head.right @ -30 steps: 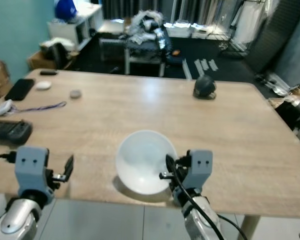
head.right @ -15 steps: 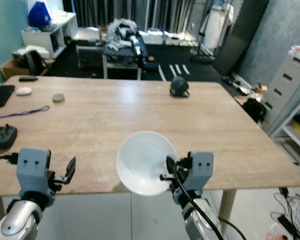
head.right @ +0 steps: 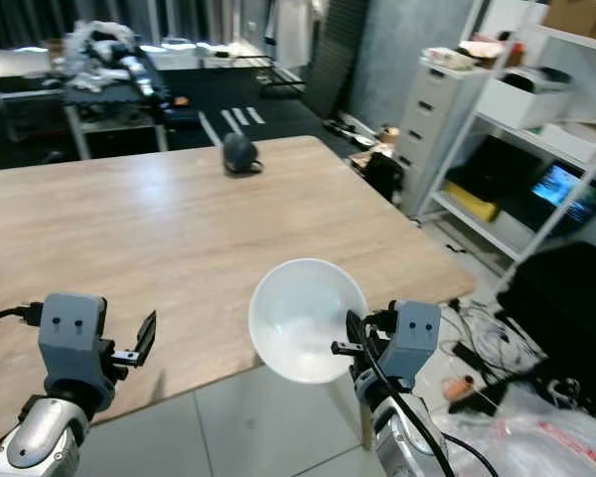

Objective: Setting the table

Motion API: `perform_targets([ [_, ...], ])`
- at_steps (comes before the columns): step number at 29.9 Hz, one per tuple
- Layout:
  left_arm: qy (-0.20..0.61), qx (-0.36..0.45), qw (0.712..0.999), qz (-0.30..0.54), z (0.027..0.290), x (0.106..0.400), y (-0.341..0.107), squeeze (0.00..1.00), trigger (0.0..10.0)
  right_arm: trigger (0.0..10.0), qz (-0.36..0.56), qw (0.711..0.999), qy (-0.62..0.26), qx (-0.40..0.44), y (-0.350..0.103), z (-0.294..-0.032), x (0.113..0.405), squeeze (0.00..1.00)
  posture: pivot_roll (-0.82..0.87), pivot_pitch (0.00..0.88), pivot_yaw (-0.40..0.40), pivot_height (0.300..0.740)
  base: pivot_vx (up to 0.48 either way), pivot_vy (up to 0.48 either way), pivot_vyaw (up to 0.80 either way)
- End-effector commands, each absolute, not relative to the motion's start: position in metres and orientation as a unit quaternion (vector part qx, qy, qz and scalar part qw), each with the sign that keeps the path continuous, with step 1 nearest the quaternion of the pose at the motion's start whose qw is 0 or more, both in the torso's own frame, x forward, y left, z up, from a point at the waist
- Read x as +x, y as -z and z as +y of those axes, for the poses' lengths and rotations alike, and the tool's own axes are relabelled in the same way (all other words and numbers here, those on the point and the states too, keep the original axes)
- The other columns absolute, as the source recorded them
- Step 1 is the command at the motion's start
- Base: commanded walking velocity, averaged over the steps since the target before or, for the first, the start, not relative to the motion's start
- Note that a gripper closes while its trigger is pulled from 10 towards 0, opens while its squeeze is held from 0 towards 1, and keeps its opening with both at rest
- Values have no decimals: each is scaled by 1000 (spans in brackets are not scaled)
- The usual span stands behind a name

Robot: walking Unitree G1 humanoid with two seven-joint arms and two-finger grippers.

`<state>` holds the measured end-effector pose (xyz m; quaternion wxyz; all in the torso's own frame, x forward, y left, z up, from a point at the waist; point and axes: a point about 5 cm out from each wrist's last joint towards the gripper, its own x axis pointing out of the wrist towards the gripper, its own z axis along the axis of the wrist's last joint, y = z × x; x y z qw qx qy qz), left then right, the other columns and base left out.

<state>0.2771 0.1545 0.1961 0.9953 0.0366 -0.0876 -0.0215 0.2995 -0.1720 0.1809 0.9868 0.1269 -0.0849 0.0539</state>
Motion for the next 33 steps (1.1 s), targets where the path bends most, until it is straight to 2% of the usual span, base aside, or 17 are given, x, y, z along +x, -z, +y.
perform_targets([
  [1,23,47,996,-67,155,277,-187,0,10000,10000,-78,987,-38,135,-177,-177,299,0,57,163,39,740,0,0,-800],
  [16,86,77,992,-59,145,274,-185,0,10000,10000,-80,988,-1,129,-177,-187,301,0,56,163,40,740,0,0,-800],
  [27,229,135,960,-92,141,265,-188,0,10000,10000,-75,991,9,111,-168,-185,291,0,46,167,39,740,0,0,-800],
  [33,253,125,956,-77,138,263,-185,0,10000,10000,-69,992,12,108,-164,-185,288,0,38,166,43,740,0,0,-800],
])
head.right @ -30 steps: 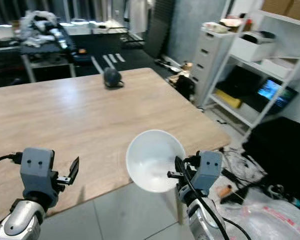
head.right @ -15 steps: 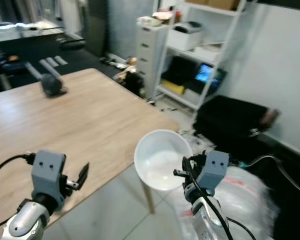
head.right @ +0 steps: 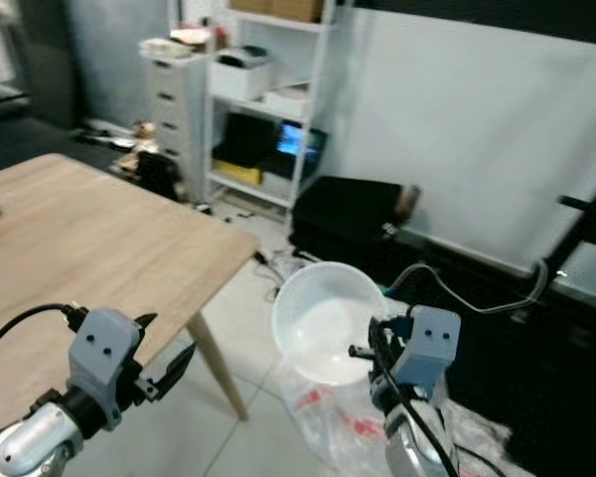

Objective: Setting the table

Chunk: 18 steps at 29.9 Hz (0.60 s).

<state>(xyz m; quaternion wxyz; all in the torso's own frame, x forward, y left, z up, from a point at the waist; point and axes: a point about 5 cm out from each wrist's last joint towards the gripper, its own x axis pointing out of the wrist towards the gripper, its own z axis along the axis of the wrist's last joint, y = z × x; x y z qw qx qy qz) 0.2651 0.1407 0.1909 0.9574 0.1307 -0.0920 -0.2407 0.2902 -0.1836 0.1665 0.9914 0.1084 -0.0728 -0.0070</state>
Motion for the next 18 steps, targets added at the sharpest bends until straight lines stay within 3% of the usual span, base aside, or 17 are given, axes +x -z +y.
perform_targets([
  [1,255,120,957,-73,136,263,-183,0,10000,10000,-68,992,12,108,-163,-184,287,0,38,166,44,740,0,0,-800],
  [18,277,106,953,-63,128,264,-174,0,10000,10000,-66,992,10,107,-161,-181,286,0,31,164,43,740,0,0,-800],
])
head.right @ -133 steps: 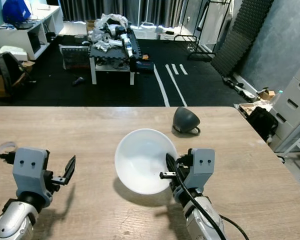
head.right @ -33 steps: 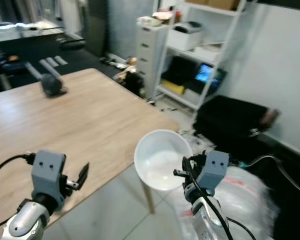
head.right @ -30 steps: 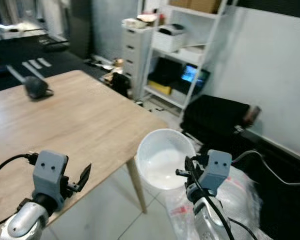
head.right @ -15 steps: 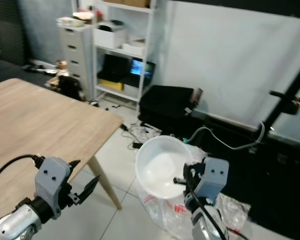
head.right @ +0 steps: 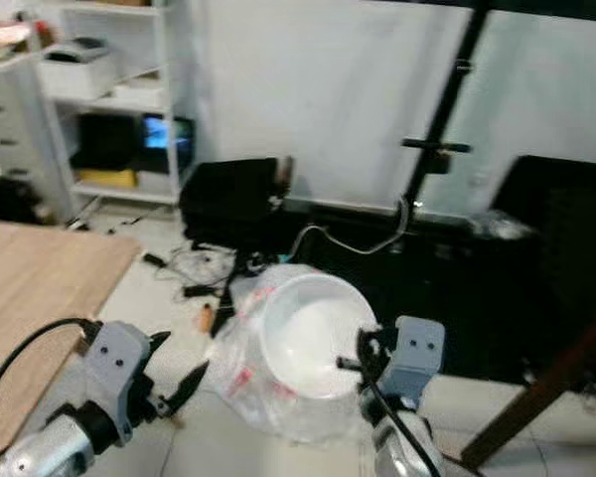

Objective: Setting the table

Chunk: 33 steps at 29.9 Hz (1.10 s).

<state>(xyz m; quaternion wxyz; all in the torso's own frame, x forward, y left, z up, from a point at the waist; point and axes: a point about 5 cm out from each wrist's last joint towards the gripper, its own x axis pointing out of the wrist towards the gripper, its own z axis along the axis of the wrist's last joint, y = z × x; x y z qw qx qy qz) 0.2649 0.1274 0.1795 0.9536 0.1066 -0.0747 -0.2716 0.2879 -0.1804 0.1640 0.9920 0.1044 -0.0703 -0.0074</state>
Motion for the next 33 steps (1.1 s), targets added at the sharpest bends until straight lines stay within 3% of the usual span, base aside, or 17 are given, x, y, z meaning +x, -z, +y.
perform_targets([
  [1,278,107,953,-62,127,264,-174,0,10000,10000,-66,992,11,107,-161,-181,286,0,30,164,45,740,0,0,-800],
  [33,292,110,947,-71,117,271,-178,0,10000,10000,-68,992,14,104,-162,-182,288,0,23,151,46,740,0,0,-800],
])
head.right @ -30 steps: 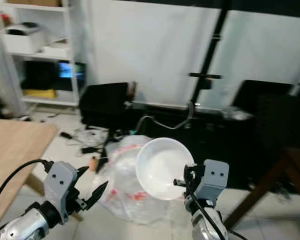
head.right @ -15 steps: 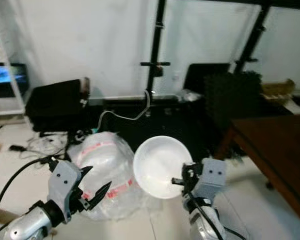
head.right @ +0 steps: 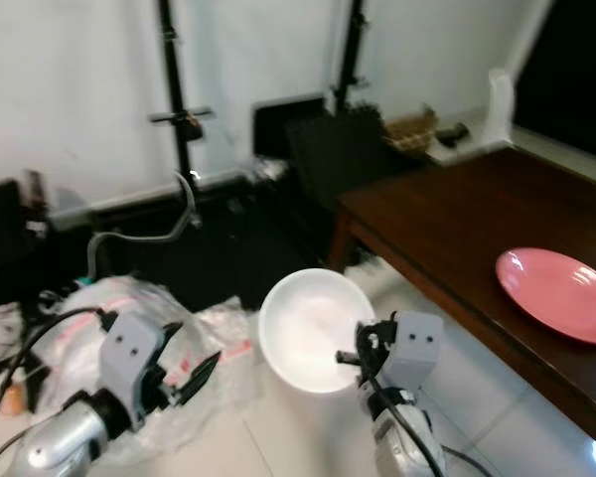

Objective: Setting the table

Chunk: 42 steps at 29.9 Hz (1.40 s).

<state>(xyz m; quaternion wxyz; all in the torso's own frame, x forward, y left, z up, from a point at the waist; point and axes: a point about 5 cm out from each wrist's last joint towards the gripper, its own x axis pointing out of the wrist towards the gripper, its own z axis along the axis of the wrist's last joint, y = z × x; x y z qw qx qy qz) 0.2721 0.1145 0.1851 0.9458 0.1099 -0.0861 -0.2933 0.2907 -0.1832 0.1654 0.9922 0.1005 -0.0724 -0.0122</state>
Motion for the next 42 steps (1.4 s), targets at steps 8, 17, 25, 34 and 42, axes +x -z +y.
perform_targets([
  [8,289,110,948,-76,114,274,-181,0,10000,10000,-70,992,14,102,-163,-183,288,0,20,147,44,740,0,0,-800],
  [17,262,94,958,-75,116,280,-188,0,10000,10000,-78,992,14,98,-167,-185,290,0,17,143,45,740,0,0,-800],
  [25,253,81,959,-94,113,284,-199,0,10000,10000,-80,992,16,96,-168,-187,291,0,15,146,45,740,0,0,-800],
  [34,241,75,962,-100,114,286,-202,0,10000,10000,-80,992,18,95,-168,-187,291,0,14,151,44,740,0,0,-800],
  [42,208,75,967,-126,117,294,-206,0,10000,10000,-107,991,14,81,-178,-187,291,0,10,155,45,740,60,0,-700],
])
